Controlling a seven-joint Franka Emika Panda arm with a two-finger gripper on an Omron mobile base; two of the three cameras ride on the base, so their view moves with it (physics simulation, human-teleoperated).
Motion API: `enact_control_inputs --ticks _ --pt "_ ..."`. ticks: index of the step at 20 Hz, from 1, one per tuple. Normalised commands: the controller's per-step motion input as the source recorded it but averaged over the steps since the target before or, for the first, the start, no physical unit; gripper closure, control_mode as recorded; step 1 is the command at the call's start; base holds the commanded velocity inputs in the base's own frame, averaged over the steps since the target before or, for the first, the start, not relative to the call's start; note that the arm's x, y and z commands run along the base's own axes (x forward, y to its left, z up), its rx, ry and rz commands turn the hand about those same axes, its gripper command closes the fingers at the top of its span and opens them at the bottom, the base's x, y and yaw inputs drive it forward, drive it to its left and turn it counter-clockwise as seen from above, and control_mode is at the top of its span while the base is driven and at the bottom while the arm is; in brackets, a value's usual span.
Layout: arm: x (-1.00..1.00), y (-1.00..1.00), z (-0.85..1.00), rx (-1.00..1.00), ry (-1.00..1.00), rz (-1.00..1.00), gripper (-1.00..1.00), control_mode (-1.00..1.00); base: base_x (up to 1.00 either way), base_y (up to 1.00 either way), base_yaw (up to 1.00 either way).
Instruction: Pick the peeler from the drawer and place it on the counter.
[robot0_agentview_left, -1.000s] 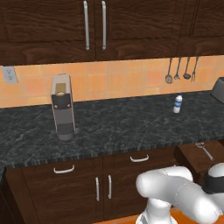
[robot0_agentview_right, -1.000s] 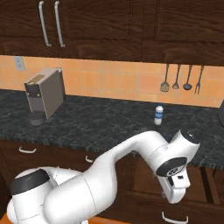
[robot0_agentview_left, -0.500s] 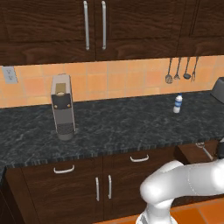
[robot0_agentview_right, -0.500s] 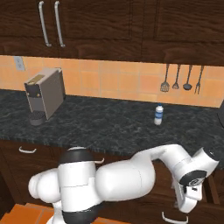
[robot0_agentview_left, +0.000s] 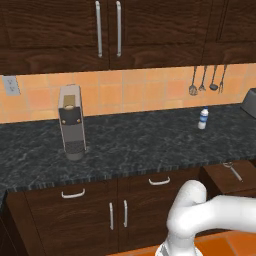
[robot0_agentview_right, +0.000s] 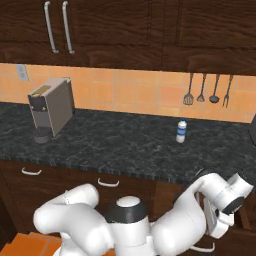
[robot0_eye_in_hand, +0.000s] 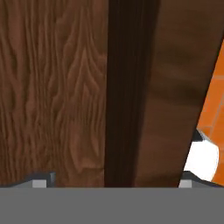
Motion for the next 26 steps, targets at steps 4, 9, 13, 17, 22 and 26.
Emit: enact_control_inputs --ticks 4,9,13,17,22,26 --pt "-0.56 0.0 -0.48 -0.01 0.16 0.0 -1.0 -1.0 0.0 0.0 0.0" --pt "-0.99 0.0 -0.43 0.0 0.13 0.0 -1.0 -1.0 0.0 0.0 0.0" --pt "-1.0 0.0 -0.47 0.0 0.16 0.0 -1.0 -1.0 0.0 0.0 0.0" --pt "-0.94 0.0 -0.04 0.02 -0.05 -0.05 -1.0 -1.0 0.0 0.0 0.0" --pt "-0.05 0.02 1.0 0.02 -0.29 0.0 -1.0 -1.0 0.0 0.0 0.0" --pt "0.68 0.19 0.44 0.0 -0.01 0.07 -1.0 -1.0 0.0 0.0 0.0"
